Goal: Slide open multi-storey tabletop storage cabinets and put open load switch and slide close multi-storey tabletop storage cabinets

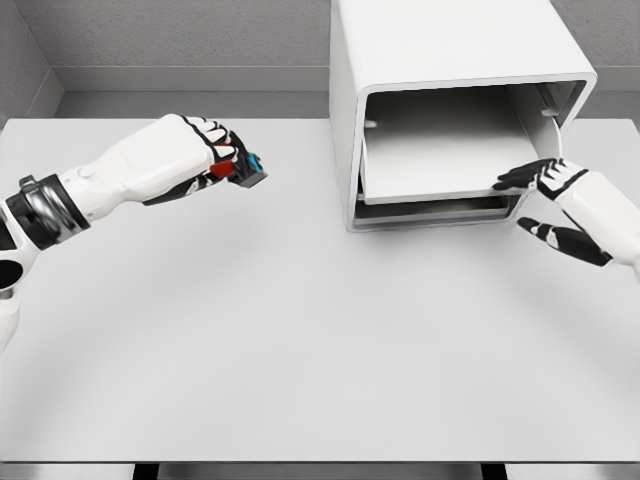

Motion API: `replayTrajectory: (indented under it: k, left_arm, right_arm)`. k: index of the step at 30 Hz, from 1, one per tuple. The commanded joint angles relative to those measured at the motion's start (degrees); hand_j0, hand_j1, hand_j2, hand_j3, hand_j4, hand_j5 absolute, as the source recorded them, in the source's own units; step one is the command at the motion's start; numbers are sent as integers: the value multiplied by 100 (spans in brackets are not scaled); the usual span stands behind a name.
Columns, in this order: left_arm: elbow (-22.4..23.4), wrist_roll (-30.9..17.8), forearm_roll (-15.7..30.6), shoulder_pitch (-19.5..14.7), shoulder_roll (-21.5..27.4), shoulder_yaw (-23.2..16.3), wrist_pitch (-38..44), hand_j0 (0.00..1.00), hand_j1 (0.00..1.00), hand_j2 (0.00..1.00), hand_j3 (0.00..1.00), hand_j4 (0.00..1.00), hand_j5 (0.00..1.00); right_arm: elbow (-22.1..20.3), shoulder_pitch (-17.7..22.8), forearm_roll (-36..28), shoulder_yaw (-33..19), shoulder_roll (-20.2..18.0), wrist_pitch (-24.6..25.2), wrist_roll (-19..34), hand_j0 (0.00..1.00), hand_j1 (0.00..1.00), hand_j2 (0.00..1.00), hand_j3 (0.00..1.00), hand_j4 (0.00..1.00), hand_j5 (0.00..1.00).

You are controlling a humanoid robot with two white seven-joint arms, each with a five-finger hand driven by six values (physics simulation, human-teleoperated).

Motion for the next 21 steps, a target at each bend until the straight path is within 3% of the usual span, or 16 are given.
replayTrajectory:
  k: [1, 21]
  left_arm:
    - [-40, 3, 47, 0, -54, -5, 19, 44, 44, 44, 44, 44, 44]
    - [-190, 3, 73, -9, -493, -41, 19, 44, 44, 44, 44, 44, 44]
  right_arm:
    - [-44, 0, -105, -71, -16, 4, 0, 64, 64, 64, 64, 64, 64]
    - [26, -9, -87, -299, -16, 4, 9, 65, 65, 65, 65, 65, 65]
